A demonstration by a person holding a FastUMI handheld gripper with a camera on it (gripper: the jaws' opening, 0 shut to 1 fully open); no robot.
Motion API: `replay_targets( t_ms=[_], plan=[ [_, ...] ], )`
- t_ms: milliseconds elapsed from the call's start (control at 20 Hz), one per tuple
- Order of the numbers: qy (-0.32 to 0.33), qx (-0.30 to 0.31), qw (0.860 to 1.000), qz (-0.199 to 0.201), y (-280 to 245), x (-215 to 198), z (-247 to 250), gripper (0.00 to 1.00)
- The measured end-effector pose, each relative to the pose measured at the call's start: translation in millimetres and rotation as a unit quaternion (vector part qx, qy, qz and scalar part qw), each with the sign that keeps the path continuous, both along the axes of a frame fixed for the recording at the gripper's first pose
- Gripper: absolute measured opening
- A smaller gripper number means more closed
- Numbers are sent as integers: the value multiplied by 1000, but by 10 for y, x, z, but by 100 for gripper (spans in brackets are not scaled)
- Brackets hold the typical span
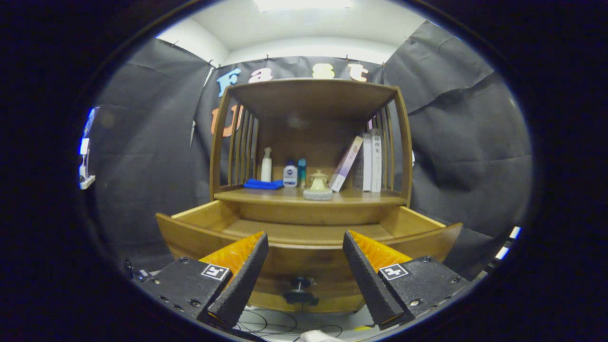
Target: Pull open the drawer, take out the items inside it, and place them on the countertop above the cabinet.
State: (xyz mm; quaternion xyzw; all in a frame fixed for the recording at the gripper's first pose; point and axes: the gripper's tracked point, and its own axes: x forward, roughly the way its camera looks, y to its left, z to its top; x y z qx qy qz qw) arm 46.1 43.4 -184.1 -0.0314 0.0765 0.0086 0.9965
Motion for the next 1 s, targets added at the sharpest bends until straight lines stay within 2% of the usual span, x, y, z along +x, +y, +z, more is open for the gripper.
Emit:
replay_targets(
  t_ms=[200, 500, 1000],
  plan=[
    [21, 0, 1000, -15, -39, -40, -260, 100],
    [56, 12, 998, -38, -154, 137, -529, 100],
    [28, 4, 999, -39, -115, 204, -532, 100]
  ],
)
